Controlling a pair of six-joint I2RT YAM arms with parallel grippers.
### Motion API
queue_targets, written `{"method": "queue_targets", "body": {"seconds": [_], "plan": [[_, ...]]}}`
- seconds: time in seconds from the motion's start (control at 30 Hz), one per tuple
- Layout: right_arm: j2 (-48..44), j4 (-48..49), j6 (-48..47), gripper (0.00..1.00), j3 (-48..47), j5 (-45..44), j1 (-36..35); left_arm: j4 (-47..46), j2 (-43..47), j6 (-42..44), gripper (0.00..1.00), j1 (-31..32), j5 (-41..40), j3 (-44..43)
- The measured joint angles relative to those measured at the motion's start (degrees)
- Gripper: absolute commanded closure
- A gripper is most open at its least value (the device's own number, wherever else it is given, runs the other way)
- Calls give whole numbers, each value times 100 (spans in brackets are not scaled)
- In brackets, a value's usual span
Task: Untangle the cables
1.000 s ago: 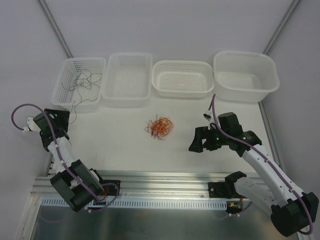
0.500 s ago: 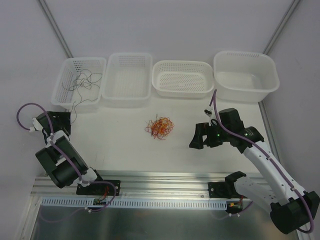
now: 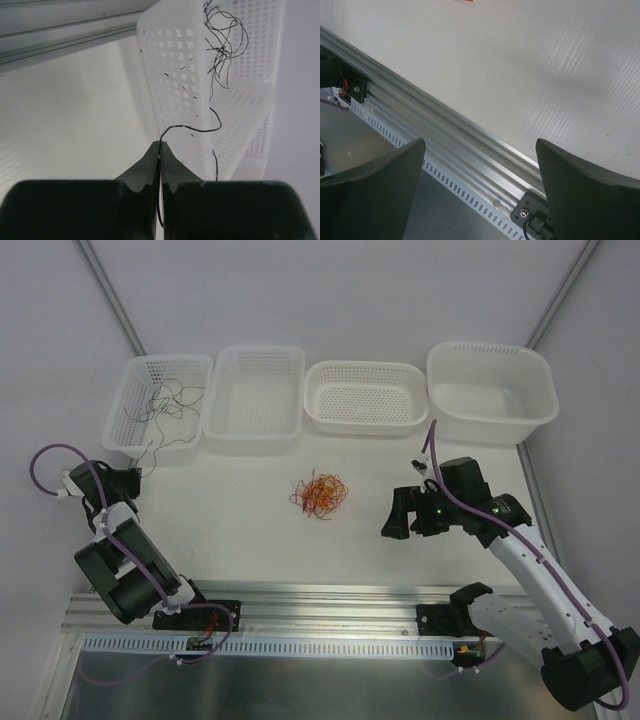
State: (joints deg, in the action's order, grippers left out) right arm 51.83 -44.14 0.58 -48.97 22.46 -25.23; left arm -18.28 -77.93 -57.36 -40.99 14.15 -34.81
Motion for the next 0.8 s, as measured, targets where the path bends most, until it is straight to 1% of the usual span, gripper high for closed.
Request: {"method": "queue_targets", "body": {"seconds": [0.07,0.17,0.27,0.4,0.5,0.6,0.7,0.8], "plan": [[-66,-26,0,2,0,-39,0,173,273,37,100,0,35,-70],[-151,-33,0,2,0,-72,0,424,525,146,100,55,31,-400],[-181,-33,2,2,0,-74,0,737,542,367,100,212,-74,-1069],[-179,-33,2,2,0,-76,0,846,350,713,100,841,-297,-1934],[-179,-31,2,2,0,-96,0,857,48,922,100,1305,-588,-2371],[-170,-31,0,2,0,-109,0,960,-437,1099,100,1665,-898,-2758],[-114,-33,-2,2,0,-125,0,1082,-1086,1213,100,1858,-1060,-3261],[-9,-31,-2,3,0,-155,0,1172,-1853,1366,100,1930,-1213,-3954]]}}
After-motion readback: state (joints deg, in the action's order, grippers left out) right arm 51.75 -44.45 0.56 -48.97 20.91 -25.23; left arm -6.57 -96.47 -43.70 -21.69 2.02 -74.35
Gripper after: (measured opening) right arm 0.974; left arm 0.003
